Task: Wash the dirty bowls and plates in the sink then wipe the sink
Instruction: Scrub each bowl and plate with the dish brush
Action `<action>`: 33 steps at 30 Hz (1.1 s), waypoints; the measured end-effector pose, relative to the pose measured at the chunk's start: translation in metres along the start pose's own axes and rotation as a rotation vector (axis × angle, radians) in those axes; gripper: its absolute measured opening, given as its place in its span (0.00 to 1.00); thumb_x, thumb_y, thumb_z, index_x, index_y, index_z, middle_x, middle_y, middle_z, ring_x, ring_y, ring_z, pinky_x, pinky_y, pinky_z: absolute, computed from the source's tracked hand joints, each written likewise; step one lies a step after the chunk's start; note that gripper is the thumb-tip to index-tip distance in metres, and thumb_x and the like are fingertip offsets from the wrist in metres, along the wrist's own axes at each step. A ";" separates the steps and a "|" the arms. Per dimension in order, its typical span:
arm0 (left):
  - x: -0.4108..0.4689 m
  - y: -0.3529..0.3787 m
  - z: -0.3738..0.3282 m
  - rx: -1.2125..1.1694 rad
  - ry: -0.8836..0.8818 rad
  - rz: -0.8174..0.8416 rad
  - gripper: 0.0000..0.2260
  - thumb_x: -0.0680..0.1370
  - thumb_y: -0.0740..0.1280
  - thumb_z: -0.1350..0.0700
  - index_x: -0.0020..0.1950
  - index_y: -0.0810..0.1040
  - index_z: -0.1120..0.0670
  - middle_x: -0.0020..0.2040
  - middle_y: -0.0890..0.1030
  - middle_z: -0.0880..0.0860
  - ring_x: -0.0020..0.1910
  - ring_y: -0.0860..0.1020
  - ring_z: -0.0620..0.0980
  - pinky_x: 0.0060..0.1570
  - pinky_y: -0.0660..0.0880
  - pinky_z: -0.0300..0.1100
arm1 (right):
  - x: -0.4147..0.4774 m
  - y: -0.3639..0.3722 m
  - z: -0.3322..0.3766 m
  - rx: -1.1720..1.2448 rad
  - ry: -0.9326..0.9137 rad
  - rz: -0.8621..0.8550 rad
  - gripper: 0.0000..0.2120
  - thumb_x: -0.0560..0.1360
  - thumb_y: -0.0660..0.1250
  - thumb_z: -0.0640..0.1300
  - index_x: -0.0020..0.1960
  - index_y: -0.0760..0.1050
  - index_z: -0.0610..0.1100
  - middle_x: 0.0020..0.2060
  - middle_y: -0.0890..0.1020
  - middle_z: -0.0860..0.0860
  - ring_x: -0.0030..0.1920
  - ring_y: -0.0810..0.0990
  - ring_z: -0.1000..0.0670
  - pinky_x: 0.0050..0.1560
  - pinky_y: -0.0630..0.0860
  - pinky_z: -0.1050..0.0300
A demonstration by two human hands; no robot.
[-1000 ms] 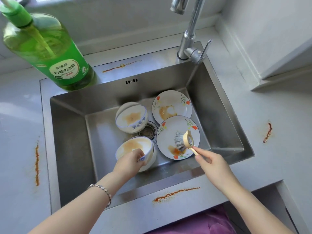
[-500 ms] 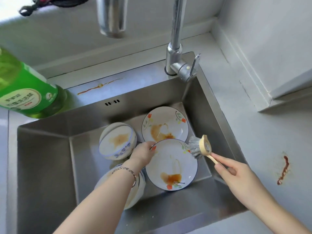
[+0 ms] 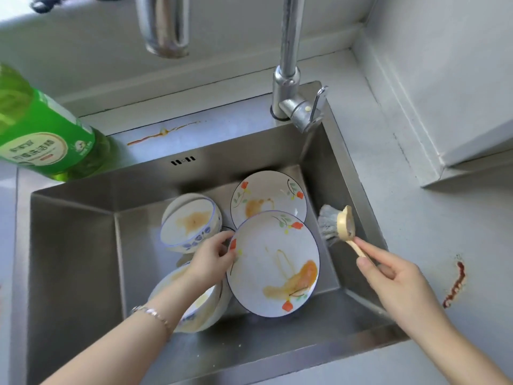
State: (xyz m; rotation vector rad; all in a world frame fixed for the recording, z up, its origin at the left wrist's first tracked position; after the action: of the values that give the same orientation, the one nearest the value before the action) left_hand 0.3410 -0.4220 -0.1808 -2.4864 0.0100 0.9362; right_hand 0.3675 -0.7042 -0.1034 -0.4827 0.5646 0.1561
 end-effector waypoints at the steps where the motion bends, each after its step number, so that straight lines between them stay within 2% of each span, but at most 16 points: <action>1: -0.014 -0.009 -0.002 -0.109 -0.021 -0.036 0.04 0.78 0.64 0.56 0.50 0.77 0.48 0.40 0.82 0.62 0.35 0.78 0.59 0.38 0.77 0.51 | -0.003 -0.003 0.007 0.020 -0.008 -0.031 0.17 0.76 0.64 0.41 0.56 0.73 0.63 0.26 0.78 0.67 0.34 0.75 0.62 0.39 0.67 0.68; 4: -0.059 -0.032 -0.006 -0.402 -0.094 -0.128 0.11 0.77 0.65 0.64 0.47 0.77 0.47 0.35 0.84 0.50 0.32 0.80 0.49 0.34 0.80 0.48 | -0.014 -0.004 0.028 0.122 -0.032 -0.069 0.20 0.74 0.68 0.41 0.59 0.71 0.61 0.37 0.82 0.61 0.28 0.75 0.64 0.33 0.67 0.72; 7: -0.099 -0.045 -0.013 -0.603 -0.101 -0.141 0.12 0.75 0.68 0.64 0.50 0.79 0.47 0.40 0.85 0.51 0.36 0.82 0.51 0.39 0.80 0.48 | -0.026 0.007 0.052 0.232 -0.024 0.014 0.22 0.73 0.69 0.40 0.62 0.69 0.58 0.19 0.71 0.61 0.18 0.68 0.61 0.21 0.62 0.74; 8: -0.110 -0.050 -0.015 -0.662 -0.094 -0.143 0.12 0.75 0.68 0.63 0.51 0.79 0.47 0.42 0.85 0.52 0.37 0.82 0.52 0.41 0.80 0.48 | -0.030 0.012 0.058 0.285 -0.001 0.059 0.22 0.73 0.68 0.41 0.62 0.69 0.58 0.17 0.67 0.59 0.16 0.63 0.59 0.19 0.59 0.74; 10: -0.129 -0.057 -0.018 -0.746 -0.086 -0.166 0.12 0.76 0.65 0.64 0.54 0.79 0.49 0.45 0.85 0.54 0.40 0.83 0.53 0.40 0.81 0.46 | -0.037 0.022 0.067 0.385 0.041 0.146 0.21 0.71 0.68 0.43 0.61 0.71 0.59 0.20 0.64 0.58 0.18 0.56 0.60 0.17 0.56 0.69; 13: -0.151 -0.063 -0.022 -0.837 -0.073 -0.211 0.13 0.78 0.62 0.65 0.56 0.78 0.50 0.46 0.85 0.53 0.39 0.83 0.52 0.34 0.79 0.42 | -0.048 0.035 0.082 0.454 0.023 0.207 0.20 0.72 0.67 0.39 0.59 0.74 0.58 0.27 0.61 0.51 0.20 0.55 0.58 0.17 0.54 0.68; 15: -0.161 -0.067 -0.023 -0.859 -0.055 -0.223 0.13 0.78 0.61 0.64 0.58 0.78 0.51 0.46 0.84 0.52 0.38 0.82 0.49 0.34 0.77 0.40 | -0.055 0.043 0.088 0.462 0.012 0.203 0.20 0.74 0.66 0.36 0.59 0.74 0.57 0.27 0.62 0.51 0.19 0.54 0.58 0.18 0.53 0.68; 18: -0.173 -0.067 -0.018 -0.955 -0.016 -0.162 0.16 0.78 0.61 0.65 0.60 0.76 0.49 0.51 0.84 0.51 0.46 0.82 0.49 0.42 0.79 0.46 | -0.063 0.053 0.087 0.464 0.020 0.188 0.22 0.74 0.66 0.34 0.61 0.73 0.57 0.23 0.65 0.54 0.19 0.55 0.58 0.18 0.54 0.68; 21: -0.185 -0.059 -0.013 -1.079 0.022 -0.021 0.26 0.69 0.63 0.65 0.63 0.73 0.44 0.56 0.82 0.51 0.53 0.81 0.52 0.42 0.79 0.49 | -0.070 0.063 0.083 0.406 0.038 0.205 0.23 0.74 0.66 0.36 0.65 0.71 0.56 0.22 0.66 0.55 0.19 0.56 0.58 0.17 0.57 0.67; 23: -0.191 -0.054 -0.009 -1.093 0.037 0.030 0.32 0.66 0.62 0.66 0.66 0.69 0.43 0.59 0.80 0.53 0.54 0.81 0.54 0.40 0.79 0.50 | -0.072 0.062 0.087 0.265 -0.025 0.163 0.23 0.75 0.66 0.38 0.67 0.71 0.54 0.25 0.71 0.54 0.22 0.63 0.55 0.22 0.64 0.65; 24: -0.192 -0.053 -0.008 -1.080 0.047 0.042 0.34 0.65 0.62 0.67 0.68 0.67 0.42 0.59 0.79 0.53 0.54 0.80 0.55 0.40 0.79 0.52 | -0.073 0.057 0.095 0.147 -0.105 0.110 0.22 0.75 0.65 0.39 0.67 0.71 0.54 0.30 0.78 0.54 0.27 0.71 0.54 0.30 0.71 0.63; 25: -0.194 -0.053 -0.007 -1.063 0.056 0.048 0.35 0.66 0.62 0.67 0.69 0.65 0.41 0.60 0.78 0.54 0.54 0.80 0.56 0.41 0.79 0.55 | -0.075 0.051 0.104 0.007 -0.202 0.046 0.21 0.76 0.64 0.40 0.67 0.71 0.55 0.39 0.83 0.54 0.37 0.78 0.53 0.42 0.74 0.61; 26: -0.195 -0.052 -0.006 -1.046 0.058 0.052 0.36 0.66 0.62 0.67 0.70 0.63 0.39 0.60 0.78 0.54 0.54 0.80 0.57 0.43 0.79 0.59 | -0.078 0.045 0.115 -0.145 -0.299 -0.001 0.19 0.77 0.62 0.43 0.66 0.70 0.57 0.48 0.83 0.55 0.47 0.79 0.54 0.50 0.72 0.62; 27: -0.196 -0.052 -0.006 -1.031 0.057 0.058 0.38 0.66 0.61 0.67 0.70 0.62 0.38 0.60 0.78 0.53 0.55 0.80 0.57 0.45 0.79 0.61 | -0.082 0.043 0.125 -0.291 -0.385 -0.002 0.19 0.78 0.60 0.45 0.66 0.69 0.60 0.51 0.82 0.56 0.52 0.78 0.54 0.51 0.70 0.62; 31: -0.200 -0.049 -0.006 -1.000 0.043 0.074 0.41 0.65 0.60 0.67 0.70 0.58 0.33 0.60 0.78 0.51 0.55 0.80 0.57 0.44 0.79 0.58 | -0.089 0.068 0.127 -1.081 -0.532 0.192 0.20 0.81 0.51 0.49 0.68 0.61 0.68 0.43 0.73 0.52 0.49 0.76 0.47 0.43 0.70 0.56; 33: -0.201 -0.048 -0.007 -1.001 0.040 0.068 0.42 0.64 0.59 0.68 0.69 0.57 0.30 0.61 0.77 0.50 0.56 0.79 0.57 0.42 0.79 0.57 | -0.100 0.083 0.118 -1.158 -0.538 0.306 0.20 0.80 0.51 0.48 0.69 0.60 0.67 0.48 0.76 0.52 0.53 0.75 0.48 0.48 0.71 0.56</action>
State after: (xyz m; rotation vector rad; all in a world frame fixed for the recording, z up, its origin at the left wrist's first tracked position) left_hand 0.1995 -0.4144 -0.0295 -3.4198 -0.4714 1.0877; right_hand 0.3177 -0.5763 0.0050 -1.4176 -0.0488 0.9024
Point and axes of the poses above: each hand's wrist, its own x-axis towards the middle knuckle, its own y-axis out of the palm, z = x × y, the point moved 6 cm from there along x, towards the middle knuckle
